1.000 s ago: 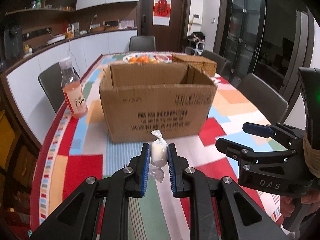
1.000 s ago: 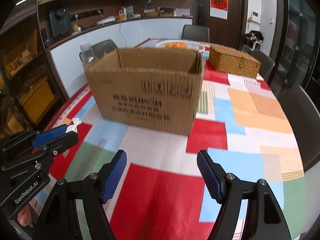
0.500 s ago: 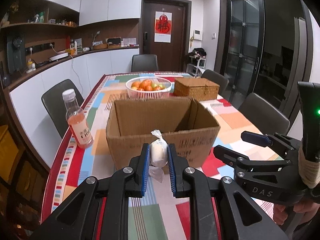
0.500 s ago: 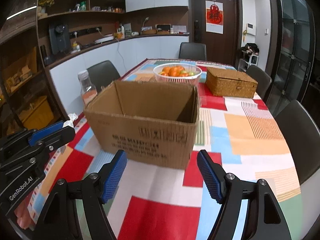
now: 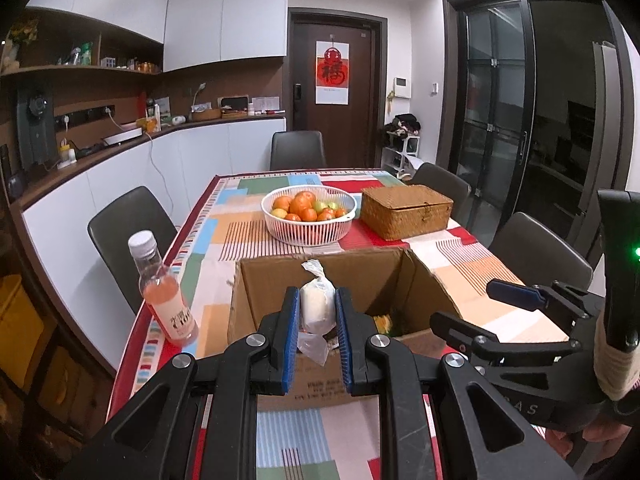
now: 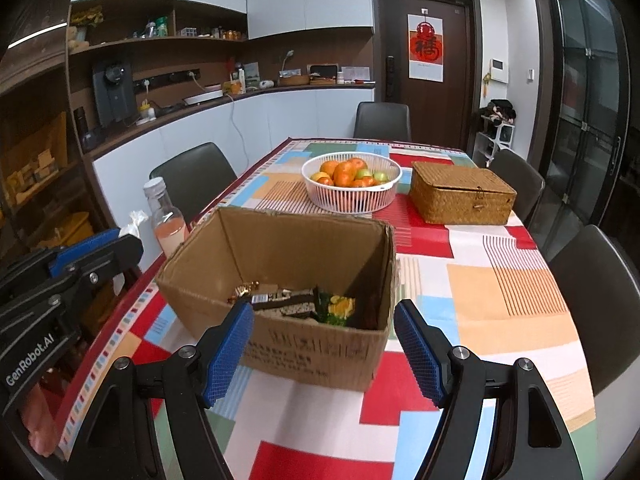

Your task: Organize snacks

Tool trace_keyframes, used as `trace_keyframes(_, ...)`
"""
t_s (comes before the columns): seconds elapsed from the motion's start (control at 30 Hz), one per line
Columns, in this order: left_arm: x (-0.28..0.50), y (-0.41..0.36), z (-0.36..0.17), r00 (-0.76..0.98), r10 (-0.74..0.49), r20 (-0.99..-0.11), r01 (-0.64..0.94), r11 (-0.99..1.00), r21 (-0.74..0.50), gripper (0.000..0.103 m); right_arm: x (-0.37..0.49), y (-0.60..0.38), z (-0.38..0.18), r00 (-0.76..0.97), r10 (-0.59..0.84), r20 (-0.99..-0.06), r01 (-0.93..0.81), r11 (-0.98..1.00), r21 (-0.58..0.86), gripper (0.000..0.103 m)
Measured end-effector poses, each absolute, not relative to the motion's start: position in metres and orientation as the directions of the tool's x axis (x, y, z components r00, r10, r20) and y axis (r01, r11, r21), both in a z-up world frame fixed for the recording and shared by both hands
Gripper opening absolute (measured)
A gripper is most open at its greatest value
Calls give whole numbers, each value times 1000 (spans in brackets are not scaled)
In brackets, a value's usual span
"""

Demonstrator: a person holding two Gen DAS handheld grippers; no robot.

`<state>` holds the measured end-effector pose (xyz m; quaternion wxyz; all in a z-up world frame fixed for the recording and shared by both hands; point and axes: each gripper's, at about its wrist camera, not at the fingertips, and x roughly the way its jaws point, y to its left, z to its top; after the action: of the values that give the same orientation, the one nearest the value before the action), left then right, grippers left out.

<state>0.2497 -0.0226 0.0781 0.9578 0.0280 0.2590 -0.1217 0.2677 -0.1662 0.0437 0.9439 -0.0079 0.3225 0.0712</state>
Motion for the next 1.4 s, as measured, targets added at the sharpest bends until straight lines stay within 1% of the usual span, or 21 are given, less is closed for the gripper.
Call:
trace_keyframes(0.2,270,-27,80,835,-220,-505,257,966,4,19,281,-166,51,792,114,-600,-127,992,22,73)
trace_keyframes(0.47,307,-35,76,813,-195,-548,246,969,21,19,301,-173,57,794,79,-602,-88,996,14,73)
trace_keyframes(0.63,310,-36,74,812,-174,-557,226,974,25,19,306,-175,58,793,56,-607,-70,998,2,73)
trace_keyframes(0.7,306,-35,74,813,-176,-555,228,973,26,26,305,-175,58,794,54,-606,-68,998,0,73)
trace_keyframes(0.87,286,-30,78,826,-167,-538,220,975,34,27,299,-176,58,794,59,-605,-74,997,1,73)
trace_keyframes(1.17,229,-24,81,859,-144,-492,208,975,76,42,252,-171,57,809,74,-583,-105,994,-21,73)
trace_keyframes(1.23,216,-23,80,864,-139,-484,203,976,83,48,238,-169,57,815,73,-575,-112,993,-33,73)
trace_keyframes(1.3,201,-21,79,870,-137,-474,197,977,80,58,225,-169,58,819,70,-569,-113,993,-41,73)
trace_keyframes(1.37,188,-18,77,877,-123,-465,179,981,78,64,213,-169,58,823,71,-563,-113,993,-40,73)
trace_keyframes(1.4,183,-18,77,881,-117,-459,172,982,79,65,205,-170,58,825,71,-561,-110,993,-36,73)
